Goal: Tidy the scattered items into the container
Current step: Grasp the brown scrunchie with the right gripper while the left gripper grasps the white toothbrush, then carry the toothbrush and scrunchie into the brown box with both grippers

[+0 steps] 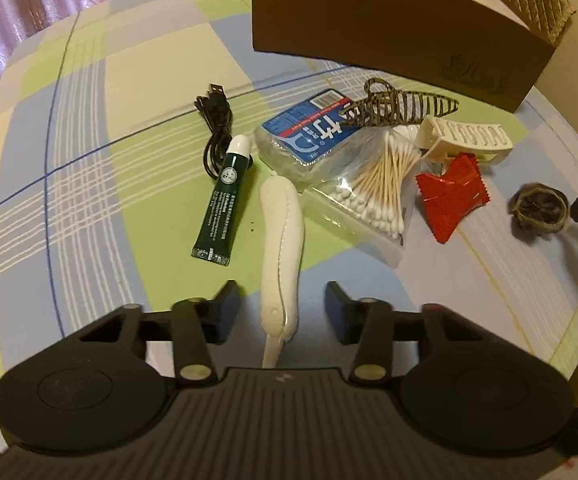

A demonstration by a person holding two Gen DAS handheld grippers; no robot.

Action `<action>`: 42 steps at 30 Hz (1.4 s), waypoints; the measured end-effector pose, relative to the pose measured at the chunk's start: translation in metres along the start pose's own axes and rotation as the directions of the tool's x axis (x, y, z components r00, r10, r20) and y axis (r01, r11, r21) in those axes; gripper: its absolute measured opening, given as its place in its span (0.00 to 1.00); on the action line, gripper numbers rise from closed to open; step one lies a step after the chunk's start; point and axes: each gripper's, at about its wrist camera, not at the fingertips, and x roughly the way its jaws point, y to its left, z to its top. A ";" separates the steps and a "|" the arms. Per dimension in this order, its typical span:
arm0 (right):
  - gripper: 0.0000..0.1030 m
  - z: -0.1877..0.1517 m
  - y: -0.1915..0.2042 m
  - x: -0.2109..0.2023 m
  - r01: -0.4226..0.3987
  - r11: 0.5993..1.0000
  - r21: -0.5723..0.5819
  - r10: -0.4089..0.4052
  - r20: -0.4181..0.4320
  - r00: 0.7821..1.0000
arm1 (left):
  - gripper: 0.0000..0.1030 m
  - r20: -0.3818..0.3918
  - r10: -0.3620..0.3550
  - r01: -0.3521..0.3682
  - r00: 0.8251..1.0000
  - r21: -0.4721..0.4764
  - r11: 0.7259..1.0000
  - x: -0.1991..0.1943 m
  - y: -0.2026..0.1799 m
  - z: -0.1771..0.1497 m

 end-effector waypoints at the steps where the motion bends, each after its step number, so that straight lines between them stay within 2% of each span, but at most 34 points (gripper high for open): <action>1: 0.40 -0.001 -0.001 -0.001 0.002 1.000 0.000 -0.002 0.004 1.000 | 0.32 0.003 0.004 -0.004 1.000 0.001 1.000 0.002 0.000 0.000; 2: 0.58 -0.001 -0.001 -0.004 0.008 1.000 0.004 -0.008 0.018 1.000 | 0.29 0.008 0.007 -0.007 1.000 0.003 1.000 0.002 -0.001 0.000; 3: 0.62 -0.001 -0.002 -0.006 0.005 1.000 0.009 -0.006 0.034 0.999 | 0.28 0.009 0.006 -0.006 1.000 0.004 1.000 0.002 -0.001 0.001; 4: 0.62 -0.001 0.000 -0.006 -0.006 1.000 0.014 0.005 0.042 0.999 | 0.19 0.009 0.005 -0.005 1.000 0.003 1.000 0.002 -0.001 0.000; 5: 0.62 0.000 -0.001 -0.007 -0.019 1.000 0.022 0.018 0.042 0.999 | 0.16 0.008 0.008 -0.008 1.000 0.001 1.000 0.001 -0.001 0.000; 6: 0.62 0.001 -0.001 -0.007 -0.031 0.999 0.031 0.029 0.039 0.999 | 0.16 0.004 0.026 -0.026 1.000 -0.033 0.999 0.001 -0.001 -0.001; 14: 0.63 0.010 0.018 0.004 -0.090 0.996 -0.008 0.090 -0.005 0.996 | 0.16 -0.071 0.052 -0.060 0.996 -0.118 0.991 -0.008 -0.012 -0.012; 15: 0.64 0.010 0.021 0.008 -0.090 0.996 -0.017 0.090 -0.015 0.996 | 0.17 -0.078 0.058 -0.067 0.995 -0.124 0.990 -0.008 -0.013 -0.012; 17: 0.64 0.011 0.026 0.014 -0.090 0.996 -0.029 0.089 -0.028 0.996 | 0.30 -0.087 0.049 -0.060 0.995 -0.136 0.989 -0.007 -0.014 -0.009; 18: 0.64 0.011 0.028 0.018 -0.086 0.996 -0.034 0.085 -0.036 0.996 | 0.32 -0.092 0.049 -0.062 0.995 -0.140 0.988 -0.006 -0.015 -0.008; 24: 0.64 0.009 0.035 0.039 -0.039 0.998 -0.052 0.036 -0.072 0.997 | 0.36 -0.084 0.085 -0.093 0.993 -0.096 0.991 -0.004 -0.024 -0.009; 25: 0.63 0.008 0.035 0.042 -0.036 0.998 -0.056 0.031 -0.075 0.997 | 0.34 -0.080 0.085 -0.092 0.993 -0.090 0.992 -0.004 -0.023 -0.010; 26: 0.53 0.006 0.036 0.044 -0.028 0.998 -0.063 0.023 -0.078 0.997 | 0.27 -0.079 0.086 -0.093 0.993 -0.085 0.992 -0.005 -0.023 -0.010; 28: 0.40 0.004 0.038 0.047 -0.029 0.996 -0.082 0.021 -0.096 0.995 | 0.16 -0.083 0.081 -0.088 0.993 -0.085 0.992 -0.007 -0.022 -0.010; 29: 0.33 0.002 0.039 0.046 -0.026 0.995 -0.092 0.018 -0.090 0.996 | 0.16 -0.088 0.081 -0.089 0.993 -0.090 0.992 -0.007 -0.020 -0.010; 31: 0.27 0.001 0.040 0.044 -0.032 0.994 -0.100 0.023 -0.090 0.996 | 0.16 -0.091 0.092 -0.100 0.992 -0.086 0.991 -0.009 -0.020 -0.012; 37: 0.24 -0.002 0.044 0.034 -0.027 0.994 -0.106 0.019 -0.074 0.997 | 0.16 -0.078 0.096 -0.102 0.992 -0.082 0.991 -0.023 -0.019 -0.020; 42: 0.24 -0.003 0.052 0.025 -0.018 0.994 -0.108 0.013 -0.049 0.999 | 0.16 -0.032 0.107 -0.110 0.994 -0.089 0.990 -0.038 -0.016 -0.023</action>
